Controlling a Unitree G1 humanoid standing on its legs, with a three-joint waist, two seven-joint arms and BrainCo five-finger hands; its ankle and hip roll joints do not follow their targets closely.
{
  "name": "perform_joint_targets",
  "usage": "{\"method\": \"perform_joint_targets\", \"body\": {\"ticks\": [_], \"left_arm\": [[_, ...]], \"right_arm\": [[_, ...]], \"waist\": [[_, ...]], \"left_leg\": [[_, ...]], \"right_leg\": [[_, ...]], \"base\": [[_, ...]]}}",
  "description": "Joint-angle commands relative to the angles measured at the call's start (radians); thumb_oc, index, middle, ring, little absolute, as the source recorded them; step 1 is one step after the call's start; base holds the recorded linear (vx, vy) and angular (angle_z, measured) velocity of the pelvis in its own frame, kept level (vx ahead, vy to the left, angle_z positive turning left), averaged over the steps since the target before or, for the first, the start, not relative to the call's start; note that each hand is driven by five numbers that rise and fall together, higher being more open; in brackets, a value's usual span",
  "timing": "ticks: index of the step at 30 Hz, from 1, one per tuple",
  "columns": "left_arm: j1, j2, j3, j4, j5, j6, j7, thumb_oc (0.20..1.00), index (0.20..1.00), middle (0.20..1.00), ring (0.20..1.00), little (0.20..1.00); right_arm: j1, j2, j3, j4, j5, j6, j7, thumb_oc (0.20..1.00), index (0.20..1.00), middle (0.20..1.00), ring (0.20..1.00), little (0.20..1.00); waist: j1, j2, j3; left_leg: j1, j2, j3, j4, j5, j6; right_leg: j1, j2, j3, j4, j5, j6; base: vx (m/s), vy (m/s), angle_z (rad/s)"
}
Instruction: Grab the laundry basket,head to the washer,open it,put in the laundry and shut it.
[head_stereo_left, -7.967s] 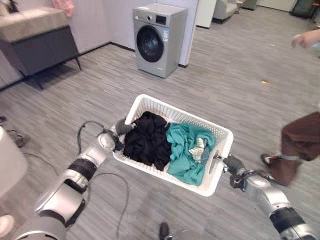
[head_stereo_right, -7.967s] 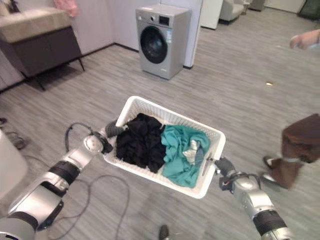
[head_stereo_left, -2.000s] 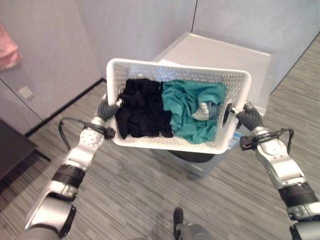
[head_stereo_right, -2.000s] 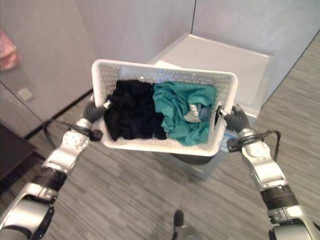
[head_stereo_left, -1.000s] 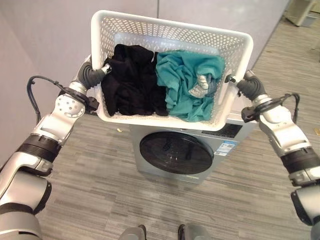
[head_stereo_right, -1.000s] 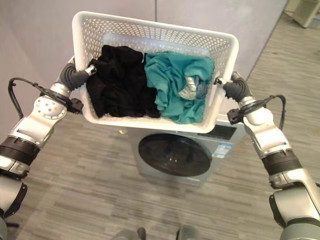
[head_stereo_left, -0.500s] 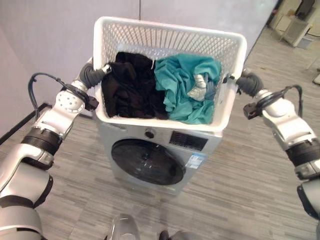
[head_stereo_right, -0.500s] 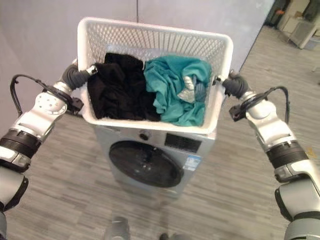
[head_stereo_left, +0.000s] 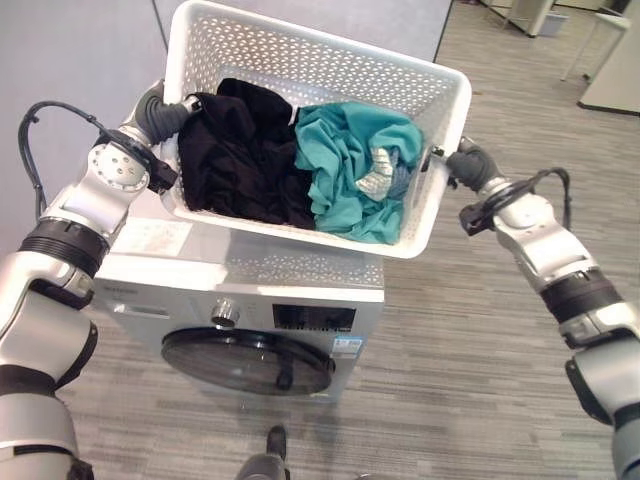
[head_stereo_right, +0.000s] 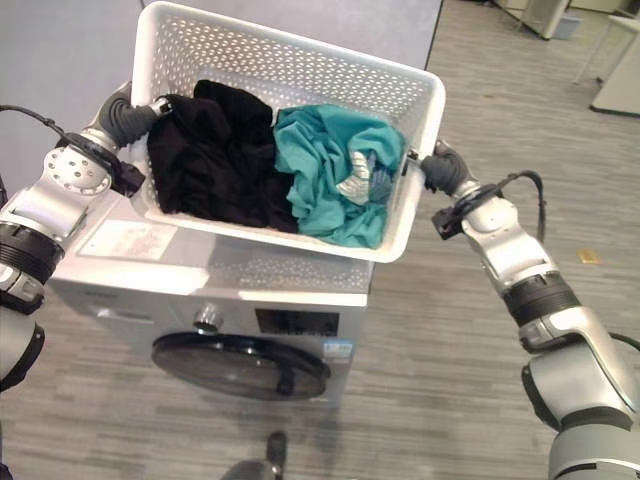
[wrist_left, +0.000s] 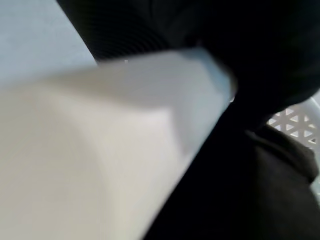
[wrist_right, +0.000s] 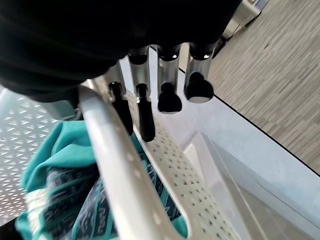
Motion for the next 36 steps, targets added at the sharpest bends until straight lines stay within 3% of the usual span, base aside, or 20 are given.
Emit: {"method": "perform_joint_targets", "body": {"ticks": [1, 8, 12, 17, 19, 20, 24, 32, 33, 34, 35, 36], "left_arm": [[-0.051, 0.079, 0.104, 0.105, 0.018, -0.007, 0.082, 0.200, 0.200, 0.200, 0.200, 0.200], [-0.148, 0.039, 0.001, 0.183, 0.052, 0.016, 0.052, 0.200, 0.200, 0.200, 0.200, 0.200], [-0.270, 0.042, -0.141, 0.271, 0.116, 0.038, -0.002, 0.200, 0.200, 0.200, 0.200, 0.200], [-0.355, 0.076, -0.231, 0.250, 0.157, 0.049, -0.042, 0.200, 0.200, 0.200, 0.200, 0.200], [-0.356, 0.076, -0.232, 0.250, 0.157, 0.049, -0.042, 0.200, 0.200, 0.200, 0.200, 0.200], [-0.376, 0.117, -0.267, 0.204, 0.179, 0.049, -0.079, 0.200, 0.200, 0.200, 0.200, 0.200], [-0.380, 0.137, -0.311, 0.219, 0.213, 0.047, -0.130, 0.200, 0.200, 0.200, 0.200, 0.200], [-0.364, 0.091, -0.311, 0.325, 0.241, 0.062, -0.148, 0.200, 0.200, 0.200, 0.200, 0.200], [-0.365, 0.077, -0.297, 0.347, 0.231, 0.063, -0.133, 0.219, 0.219, 0.219, 0.219, 0.219], [-0.365, 0.077, -0.297, 0.347, 0.231, 0.063, -0.133, 0.325, 0.325, 0.325, 0.325, 0.325], [-0.369, 0.063, -0.293, 0.362, 0.232, 0.063, -0.119, 0.382, 0.382, 0.382, 0.382, 0.382], [-0.379, 0.044, -0.283, 0.381, 0.238, 0.062, -0.088, 0.602, 0.602, 0.602, 0.602, 0.602]], "right_arm": [[-0.001, -0.086, 0.006, 0.156, -0.003, 0.002, -0.032, 0.200, 0.200, 0.200, 0.200, 0.200], [-0.126, -0.042, 0.102, 0.288, 0.010, 0.025, 0.000, 0.200, 0.200, 0.200, 0.200, 0.200], [-0.252, -0.043, 0.227, 0.433, 0.015, 0.072, 0.098, 0.200, 0.200, 0.200, 0.200, 0.200], [-0.303, -0.078, 0.313, 0.447, 0.025, 0.107, 0.184, 0.200, 0.200, 0.200, 0.200, 0.200], [-0.303, -0.078, 0.313, 0.446, 0.025, 0.107, 0.184, 0.200, 0.200, 0.200, 0.200, 0.200], [-0.296, -0.138, 0.348, 0.393, 0.027, 0.117, 0.240, 0.200, 0.200, 0.200, 0.200, 0.200], [-0.316, -0.197, 0.394, 0.398, -0.006, 0.110, 0.282, 0.200, 0.200, 0.200, 0.200, 0.200], [-0.382, -0.171, 0.421, 0.524, -0.075, 0.097, 0.275, 0.200, 0.200, 0.200, 0.200, 0.200], [-0.388, -0.158, 0.412, 0.542, -0.072, 0.093, 0.262, 0.341, 0.341, 0.341, 0.341, 0.341], [-0.388, -0.158, 0.413, 0.542, -0.072, 0.093, 0.262, 0.470, 0.470, 0.470, 0.470, 0.470], [-0.390, -0.143, 0.406, 0.559, -0.069, 0.091, 0.252, 0.476, 0.476, 0.476, 0.476, 0.476], [-0.394, -0.115, 0.396, 0.582, -0.076, 0.091, 0.240, 0.862, 0.862, 0.862, 0.862, 0.862]], "waist": [[0.073, 0.010, -0.128], [0.097, -0.005, -0.126], [0.109, -0.016, -0.121], [0.122, -0.028, -0.121], [0.122, -0.028, -0.120], [0.124, -0.032, -0.123], [0.120, -0.031, -0.123], [0.111, -0.027, -0.119], [0.110, -0.027, -0.117], [0.110, -0.027, -0.118], [0.110, -0.028, -0.116], [0.111, -0.030, -0.113]], "left_leg": [[-0.064, 0.024, 0.010, 0.063, -0.103, -0.107], [-0.083, 0.013, -0.009, 0.063, -0.108, -0.102], [-0.077, 0.019, -0.008, 0.064, -0.112, -0.098], [-0.069, 0.027, -0.003, 0.056, -0.113, -0.099], [-0.069, 0.027, -0.003, 0.056, -0.113, -0.099], [-0.064, 0.030, -0.001, 0.049, -0.113, -0.101], [-0.065, 0.031, -0.003, 0.046, -0.111, -0.105], [-0.065, 0.033, -0.008, 0.031, -0.107, -0.108], [-0.066, 0.033, -0.008, 0.030, -0.107, -0.108], [-0.066, 0.033, -0.008, 0.031, -0.107, -0.108], [-0.067, 0.033, -0.008, 0.031, -0.108, -0.108], [-0.069, 0.032, -0.009, 0.031, -0.109, -0.107]], "right_leg": [[0.026, -0.192, 0.009, -0.158, 0.086, 0.147], [0.026, -0.197, -0.024, -0.180, 0.096, 0.154], [0.018, -0.197, -0.033, -0.171, 0.103, 0.162], [0.011, -0.197, -0.042, -0.168, 0.108, 0.170], [0.011, -0.198, -0.042, -0.168, 0.108, 0.170], [0.015, -0.198, -0.051, -0.172, 0.110, 0.172], [0.020, -0.198, -0.060, -0.181, 0.111, 0.172], [0.014, -0.196, -0.073, -0.183, 0.112, 0.172], [0.012, -0.195, -0.074, -0.183, 0.111, 0.172], [0.012, -0.195, -0.074, -0.183, 0.111, 0.172], [0.009, -0.195, -0.074, -0.181, 0.111, 0.172], [0.007, -0.195, -0.074, -0.178, 0.110, 0.171]], "base": [[0.08, 0.070, 0.09], [0.03, 0.036, 0.34], [0.02, 0.017, 0.11], [0.00, 0.000, 0.00], [0.01, 0.001, -0.02], [0.00, 0.000, 0.00], [0.01, 0.007, 0.05], [0.00, 0.001, 0.01], [0.01, 0.011, 0.05], [0.00, 0.001, 0.04], [0.01, 0.004, 0.03], [0.00, 0.000, 0.00]]}}
